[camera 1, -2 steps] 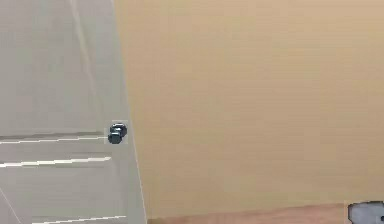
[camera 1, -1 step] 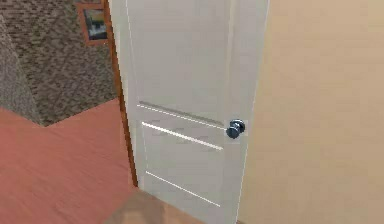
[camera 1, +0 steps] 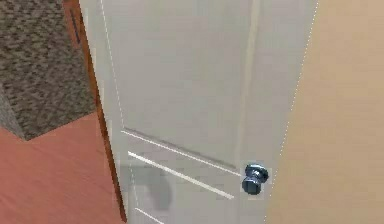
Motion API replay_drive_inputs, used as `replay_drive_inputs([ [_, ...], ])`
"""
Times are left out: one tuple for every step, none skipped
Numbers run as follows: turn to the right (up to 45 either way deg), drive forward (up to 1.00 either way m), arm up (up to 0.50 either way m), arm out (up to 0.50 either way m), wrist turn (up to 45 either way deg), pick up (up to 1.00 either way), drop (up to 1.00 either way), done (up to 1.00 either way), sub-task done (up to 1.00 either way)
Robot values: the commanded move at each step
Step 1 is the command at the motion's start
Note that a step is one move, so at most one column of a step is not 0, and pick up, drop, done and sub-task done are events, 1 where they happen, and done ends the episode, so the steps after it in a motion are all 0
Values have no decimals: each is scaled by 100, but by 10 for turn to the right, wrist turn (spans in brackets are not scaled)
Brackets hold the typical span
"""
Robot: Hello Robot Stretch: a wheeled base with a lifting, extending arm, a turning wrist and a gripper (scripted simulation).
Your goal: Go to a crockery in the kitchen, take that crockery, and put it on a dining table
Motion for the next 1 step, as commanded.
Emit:
replay_drive_inputs([
  [-360,0,0,0,0,0,0,0,0],
])
